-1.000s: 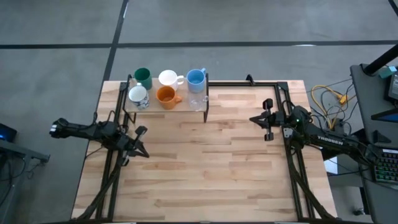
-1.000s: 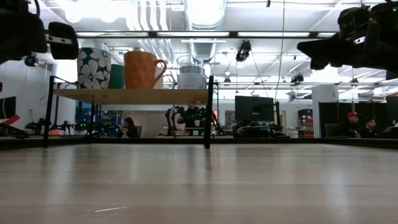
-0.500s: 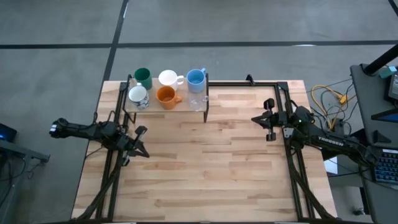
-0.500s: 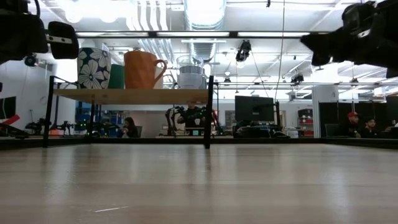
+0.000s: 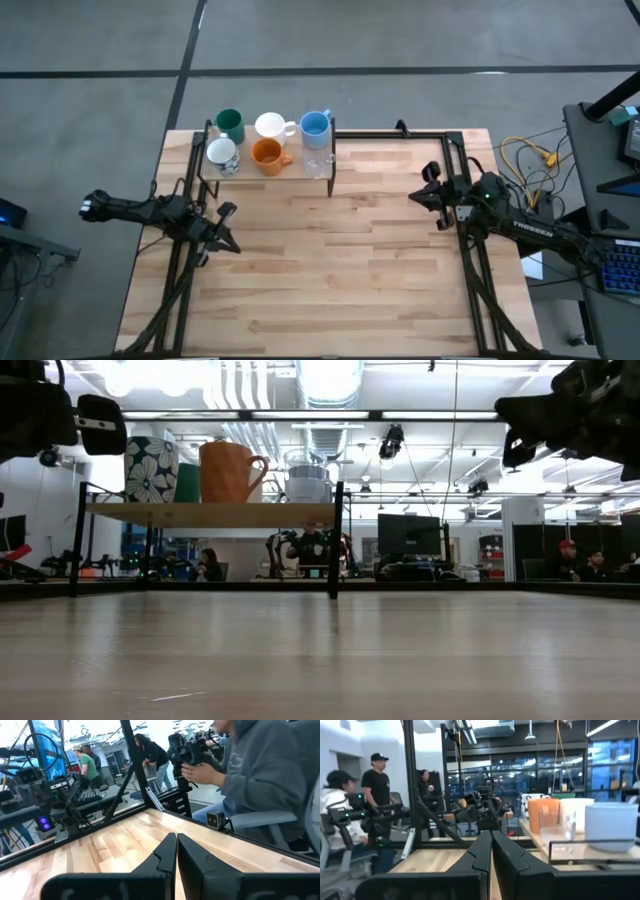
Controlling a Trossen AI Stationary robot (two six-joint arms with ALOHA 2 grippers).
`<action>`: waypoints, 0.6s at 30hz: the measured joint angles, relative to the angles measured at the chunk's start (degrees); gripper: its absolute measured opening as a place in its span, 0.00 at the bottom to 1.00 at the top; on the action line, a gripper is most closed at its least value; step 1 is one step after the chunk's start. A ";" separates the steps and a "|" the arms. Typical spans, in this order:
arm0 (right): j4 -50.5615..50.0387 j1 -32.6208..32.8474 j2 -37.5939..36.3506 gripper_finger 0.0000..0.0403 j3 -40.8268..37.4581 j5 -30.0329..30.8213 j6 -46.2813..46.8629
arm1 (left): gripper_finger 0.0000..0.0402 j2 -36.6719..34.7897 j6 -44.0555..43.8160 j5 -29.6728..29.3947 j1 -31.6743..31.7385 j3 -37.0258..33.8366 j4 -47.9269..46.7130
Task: Stack small to large cups/mugs on shelf
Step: Return to home position
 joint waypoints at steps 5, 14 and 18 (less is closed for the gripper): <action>-1.50 0.39 0.40 0.02 0.00 0.33 2.29 | 0.00 0.00 -0.02 0.02 0.04 0.00 0.00; -22.78 14.31 -6.83 0.02 -0.04 23.12 -9.78 | 0.00 0.07 -0.01 0.03 0.04 -0.01 0.00; -26.06 17.69 -10.11 0.02 -0.04 23.14 -13.74 | 0.00 0.04 -0.01 0.04 0.04 -0.02 0.00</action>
